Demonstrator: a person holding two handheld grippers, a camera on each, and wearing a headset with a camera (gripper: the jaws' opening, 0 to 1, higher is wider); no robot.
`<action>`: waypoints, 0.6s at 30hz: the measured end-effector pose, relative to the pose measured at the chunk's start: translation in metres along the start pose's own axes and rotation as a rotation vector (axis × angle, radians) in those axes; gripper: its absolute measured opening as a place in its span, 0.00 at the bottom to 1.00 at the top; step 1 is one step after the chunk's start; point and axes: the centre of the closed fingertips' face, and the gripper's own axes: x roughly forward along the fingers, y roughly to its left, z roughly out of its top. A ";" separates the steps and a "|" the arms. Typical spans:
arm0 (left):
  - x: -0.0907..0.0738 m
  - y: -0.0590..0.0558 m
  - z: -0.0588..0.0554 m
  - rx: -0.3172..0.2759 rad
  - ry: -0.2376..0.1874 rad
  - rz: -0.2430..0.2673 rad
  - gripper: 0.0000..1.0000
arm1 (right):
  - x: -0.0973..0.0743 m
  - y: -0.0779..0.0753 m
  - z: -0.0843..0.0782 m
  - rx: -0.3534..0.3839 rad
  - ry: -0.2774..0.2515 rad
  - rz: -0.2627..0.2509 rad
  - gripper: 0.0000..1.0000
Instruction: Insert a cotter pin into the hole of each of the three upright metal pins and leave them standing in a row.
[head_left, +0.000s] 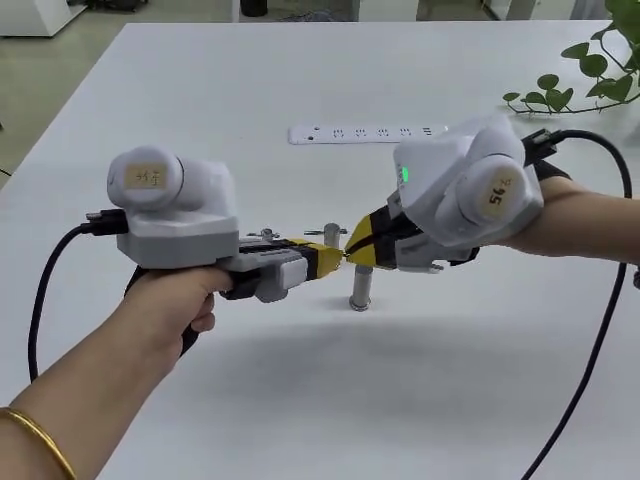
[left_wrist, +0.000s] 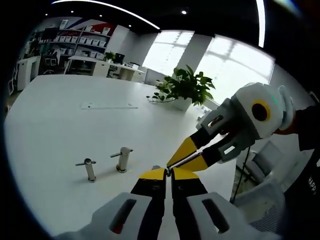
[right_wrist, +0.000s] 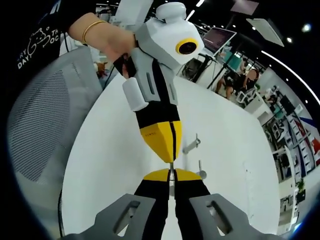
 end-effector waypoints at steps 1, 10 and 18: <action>0.000 0.000 0.000 0.006 -0.001 -0.001 0.00 | 0.000 0.000 0.001 0.009 -0.003 0.001 0.00; -0.002 0.002 -0.003 0.095 0.009 0.013 0.00 | 0.004 0.004 -0.004 0.167 -0.035 0.017 0.03; -0.007 0.005 -0.011 0.138 0.012 -0.001 0.00 | 0.001 0.009 -0.007 0.389 -0.103 0.042 0.04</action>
